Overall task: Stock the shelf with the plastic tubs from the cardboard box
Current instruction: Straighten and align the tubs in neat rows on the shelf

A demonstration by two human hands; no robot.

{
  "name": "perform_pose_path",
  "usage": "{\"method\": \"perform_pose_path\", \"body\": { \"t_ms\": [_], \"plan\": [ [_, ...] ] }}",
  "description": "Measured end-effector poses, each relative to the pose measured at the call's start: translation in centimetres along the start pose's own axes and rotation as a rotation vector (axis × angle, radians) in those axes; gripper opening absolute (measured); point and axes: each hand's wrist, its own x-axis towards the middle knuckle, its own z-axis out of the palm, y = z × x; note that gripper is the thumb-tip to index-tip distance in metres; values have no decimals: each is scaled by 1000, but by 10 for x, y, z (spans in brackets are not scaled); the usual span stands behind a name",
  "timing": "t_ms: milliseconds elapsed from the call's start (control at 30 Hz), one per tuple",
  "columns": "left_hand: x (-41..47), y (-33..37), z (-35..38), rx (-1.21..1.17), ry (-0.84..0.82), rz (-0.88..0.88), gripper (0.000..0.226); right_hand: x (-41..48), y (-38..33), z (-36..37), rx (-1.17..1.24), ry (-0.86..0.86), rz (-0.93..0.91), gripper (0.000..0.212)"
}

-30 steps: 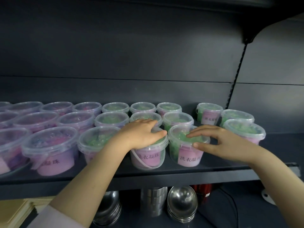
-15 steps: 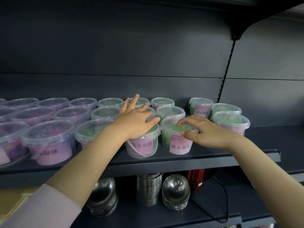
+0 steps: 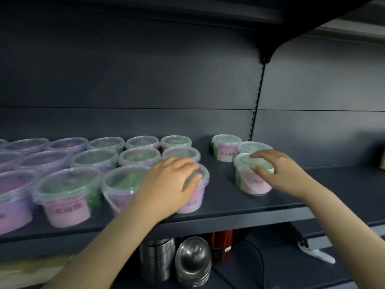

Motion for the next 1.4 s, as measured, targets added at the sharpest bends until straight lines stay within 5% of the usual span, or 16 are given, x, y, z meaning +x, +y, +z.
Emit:
{"method": "perform_pose_path", "body": {
  "t_ms": [267,700,1400],
  "plan": [
    [-5,20,49,49,292,-25,35,-3,46,1,69,78,-55,21],
    [0,31,55,14,373,-78,32,-9,11,21,412,8,-246,21],
    [0,27,63,-33,411,-56,27,-20,-5,17,582,-83,-48,20]
  ]
}}
